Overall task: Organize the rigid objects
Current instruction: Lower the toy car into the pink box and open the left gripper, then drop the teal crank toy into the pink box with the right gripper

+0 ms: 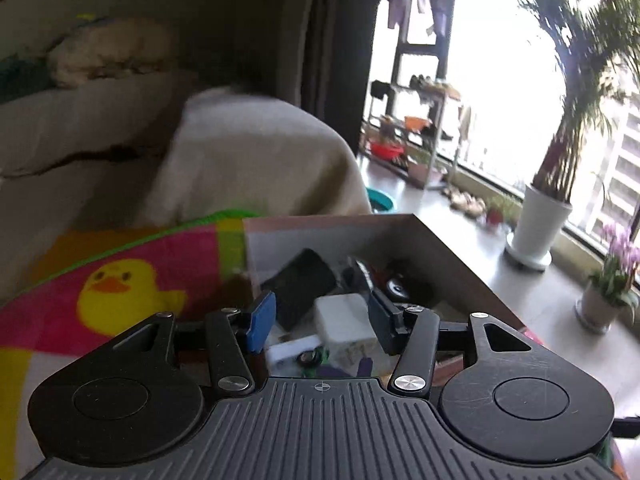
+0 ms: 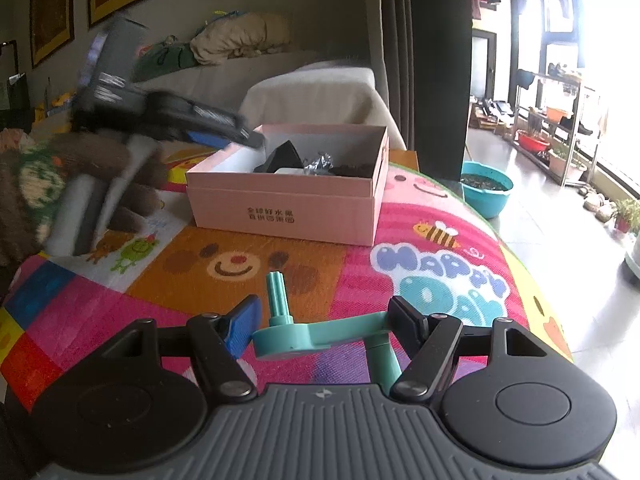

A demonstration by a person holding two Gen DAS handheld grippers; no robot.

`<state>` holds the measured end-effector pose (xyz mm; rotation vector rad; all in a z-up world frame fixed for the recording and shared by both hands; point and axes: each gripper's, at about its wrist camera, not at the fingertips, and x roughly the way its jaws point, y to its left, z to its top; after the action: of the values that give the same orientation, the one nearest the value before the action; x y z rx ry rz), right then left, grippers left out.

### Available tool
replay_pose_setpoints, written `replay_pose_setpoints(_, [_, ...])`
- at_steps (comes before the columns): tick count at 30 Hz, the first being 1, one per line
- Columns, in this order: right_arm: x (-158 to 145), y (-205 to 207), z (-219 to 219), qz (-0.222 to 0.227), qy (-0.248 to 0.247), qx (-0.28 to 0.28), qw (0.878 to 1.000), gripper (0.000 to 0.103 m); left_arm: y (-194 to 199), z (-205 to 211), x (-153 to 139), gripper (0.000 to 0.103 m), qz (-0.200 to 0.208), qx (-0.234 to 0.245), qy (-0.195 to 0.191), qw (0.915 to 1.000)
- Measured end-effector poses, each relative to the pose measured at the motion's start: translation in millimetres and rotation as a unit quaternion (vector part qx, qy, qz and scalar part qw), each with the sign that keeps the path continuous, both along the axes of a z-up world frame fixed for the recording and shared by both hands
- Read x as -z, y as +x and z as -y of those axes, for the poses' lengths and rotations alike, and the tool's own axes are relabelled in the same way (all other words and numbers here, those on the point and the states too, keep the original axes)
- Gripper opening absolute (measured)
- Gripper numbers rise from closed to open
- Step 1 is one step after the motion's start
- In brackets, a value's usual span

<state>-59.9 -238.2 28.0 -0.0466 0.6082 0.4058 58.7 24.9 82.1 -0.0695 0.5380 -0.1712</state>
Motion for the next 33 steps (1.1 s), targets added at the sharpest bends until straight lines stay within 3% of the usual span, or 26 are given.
replay_pose_setpoints(3, [-1.4, 4.2, -4.2, -0.002, 0.000, -0.002, 1.000, 0.070, -31.7, -15.5, 1.7, 0.056, -0.005, -0.013, -0.003, 0.9999])
replay_pose_setpoints(8, [-23.7, 26.1, -20.5, 0.024, -0.016, -0.007, 1.000, 0.070, -76.0, -35.1, 25.9, 0.056, -0.049, -0.014, -0.026, 0.9983])
replay_pose_setpoints(15, [-82.6, 119.1, -65.2, 0.052, -0.002, -0.017, 0.999, 0.071, -92.6, -38.8, 47.3, 0.056, -0.063, -0.010, -0.018, 0.9978])
replay_pose_setpoints(17, [-93.1, 148.4, -75.6, 0.076, 0.010, -0.009, 0.997, 0.081, -93.9, -42.2, 50.2, 0.056, -0.061, -0.018, -0.002, 0.9980])
replay_pose_setpoints(18, [-95.5, 161.8, -81.2, 0.080, 0.005, 0.005, 0.997, 0.081, -97.7, -44.5, 50.0, 0.056, -0.060, -0.023, 0.001, 0.9980])
replay_pose_setpoints(22, [-90.8, 195.3, -87.0, 0.024, 0.020, 0.043, 0.999, 0.081, -103.0, -59.9, 54.7, 0.056, -0.066, -0.046, -0.004, 0.9967])
replay_pose_setpoints(25, [-76.9, 178.9, -81.9, -0.009, 0.034, 0.037, 0.999, 0.081, -102.7, -62.2, 63.3, 0.056, -0.077, -0.055, -0.004, 0.9955])
replay_pose_setpoints(31, [-37.6, 100.6, -70.1, -0.004, -0.005, 0.048, 0.999, 0.081, -97.7, -37.2, 68.7, 0.059, -0.068, -0.029, 0.010, 0.9972])
replay_pose_setpoints(33, [-21.0, 83.0, -62.5, -0.022, -0.012, 0.057, 0.998, 0.081, -92.1, -23.8, 70.6, 0.068, -0.065, -0.025, 0.031, 0.9971])
